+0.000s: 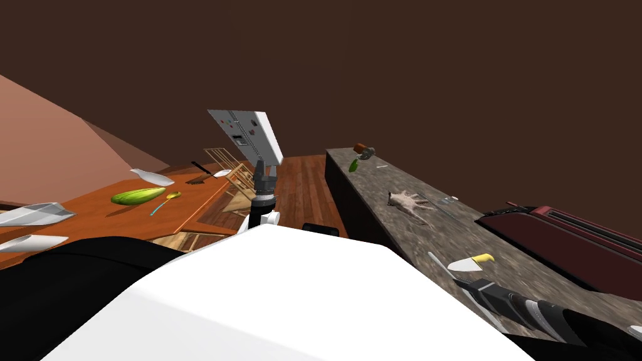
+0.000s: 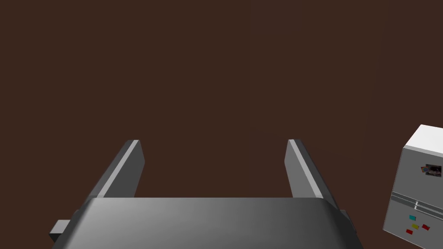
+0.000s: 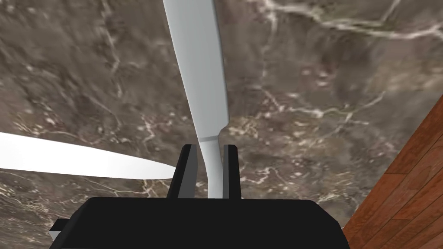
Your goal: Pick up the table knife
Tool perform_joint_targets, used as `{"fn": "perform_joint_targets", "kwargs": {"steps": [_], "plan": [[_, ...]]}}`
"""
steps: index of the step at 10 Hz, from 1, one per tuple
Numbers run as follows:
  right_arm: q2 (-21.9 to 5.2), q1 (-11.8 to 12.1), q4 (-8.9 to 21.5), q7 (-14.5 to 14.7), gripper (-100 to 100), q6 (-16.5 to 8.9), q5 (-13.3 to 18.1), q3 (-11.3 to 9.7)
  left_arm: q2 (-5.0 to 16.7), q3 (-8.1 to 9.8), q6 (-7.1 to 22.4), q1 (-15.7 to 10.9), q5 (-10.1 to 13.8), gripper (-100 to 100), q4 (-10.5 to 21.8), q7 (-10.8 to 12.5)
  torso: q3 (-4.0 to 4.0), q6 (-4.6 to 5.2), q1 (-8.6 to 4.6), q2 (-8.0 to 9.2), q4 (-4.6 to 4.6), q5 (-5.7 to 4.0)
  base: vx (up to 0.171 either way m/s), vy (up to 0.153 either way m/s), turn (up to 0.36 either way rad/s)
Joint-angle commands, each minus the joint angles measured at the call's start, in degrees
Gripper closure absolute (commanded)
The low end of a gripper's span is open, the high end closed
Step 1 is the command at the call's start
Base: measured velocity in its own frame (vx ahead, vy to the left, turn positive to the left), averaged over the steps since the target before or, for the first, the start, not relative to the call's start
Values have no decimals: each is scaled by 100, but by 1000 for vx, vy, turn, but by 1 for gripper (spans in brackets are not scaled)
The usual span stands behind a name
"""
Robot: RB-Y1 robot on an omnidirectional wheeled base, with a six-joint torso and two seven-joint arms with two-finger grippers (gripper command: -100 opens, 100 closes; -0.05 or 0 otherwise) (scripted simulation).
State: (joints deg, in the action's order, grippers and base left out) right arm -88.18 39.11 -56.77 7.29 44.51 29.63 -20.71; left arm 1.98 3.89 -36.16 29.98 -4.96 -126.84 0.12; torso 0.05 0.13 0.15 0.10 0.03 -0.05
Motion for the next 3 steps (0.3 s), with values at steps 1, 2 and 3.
{"fn": "perform_joint_targets", "kwargs": {"steps": [1,2,3], "plan": [[-182,-21,24,-63,100,164,-26,33,0,0,0,0,0,0,0,0,0,0,0,0,0,0,-27,28,-103],[-74,-94,60,-46,100,97,30,-20,0,0,0,0,0,0,0,0,3,-1,4,5,1,1,-12,12,-17],[-82,-106,74,-57,0,125,36,-23,0,0,0,-1,0,0,0,0,2,-3,0,2,1,-3,0,0,0]]}}
